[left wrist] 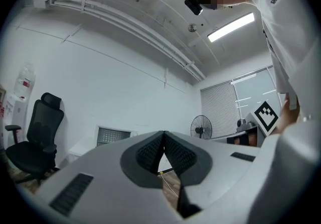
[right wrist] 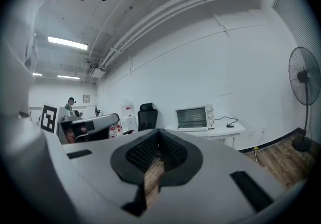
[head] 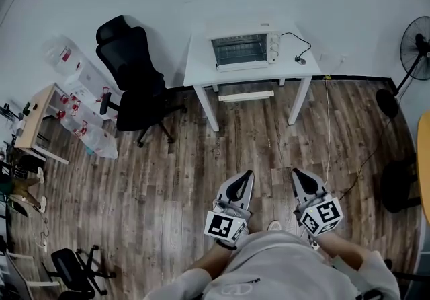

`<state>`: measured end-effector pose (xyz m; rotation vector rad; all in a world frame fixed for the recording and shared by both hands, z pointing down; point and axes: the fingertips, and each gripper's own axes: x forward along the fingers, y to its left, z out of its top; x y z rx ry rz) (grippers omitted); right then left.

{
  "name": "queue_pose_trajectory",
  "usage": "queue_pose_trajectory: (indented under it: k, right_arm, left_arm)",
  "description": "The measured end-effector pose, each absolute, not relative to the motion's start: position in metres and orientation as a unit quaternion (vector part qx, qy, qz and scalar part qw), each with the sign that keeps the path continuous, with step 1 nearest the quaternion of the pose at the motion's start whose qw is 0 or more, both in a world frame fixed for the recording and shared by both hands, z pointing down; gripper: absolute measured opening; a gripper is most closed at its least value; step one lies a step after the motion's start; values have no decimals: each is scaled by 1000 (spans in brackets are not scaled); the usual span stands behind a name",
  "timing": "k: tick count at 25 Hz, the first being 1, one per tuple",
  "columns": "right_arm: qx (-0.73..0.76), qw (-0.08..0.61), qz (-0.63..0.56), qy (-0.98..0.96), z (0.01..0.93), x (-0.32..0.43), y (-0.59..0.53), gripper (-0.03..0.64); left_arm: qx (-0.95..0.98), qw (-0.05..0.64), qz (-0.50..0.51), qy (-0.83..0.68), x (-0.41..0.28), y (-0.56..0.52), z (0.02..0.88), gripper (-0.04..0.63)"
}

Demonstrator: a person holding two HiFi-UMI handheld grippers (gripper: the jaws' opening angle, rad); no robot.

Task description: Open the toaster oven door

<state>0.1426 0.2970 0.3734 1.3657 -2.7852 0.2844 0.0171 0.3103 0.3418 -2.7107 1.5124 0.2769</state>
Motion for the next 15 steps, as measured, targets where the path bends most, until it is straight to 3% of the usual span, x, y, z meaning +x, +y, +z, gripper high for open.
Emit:
queue_pose_trajectory:
  k: [15]
  right_arm:
    - [432, 3, 100, -896, 376, 147, 304, 17]
  left_arm:
    - [-868, 15, 90, 489, 24, 322, 341, 8]
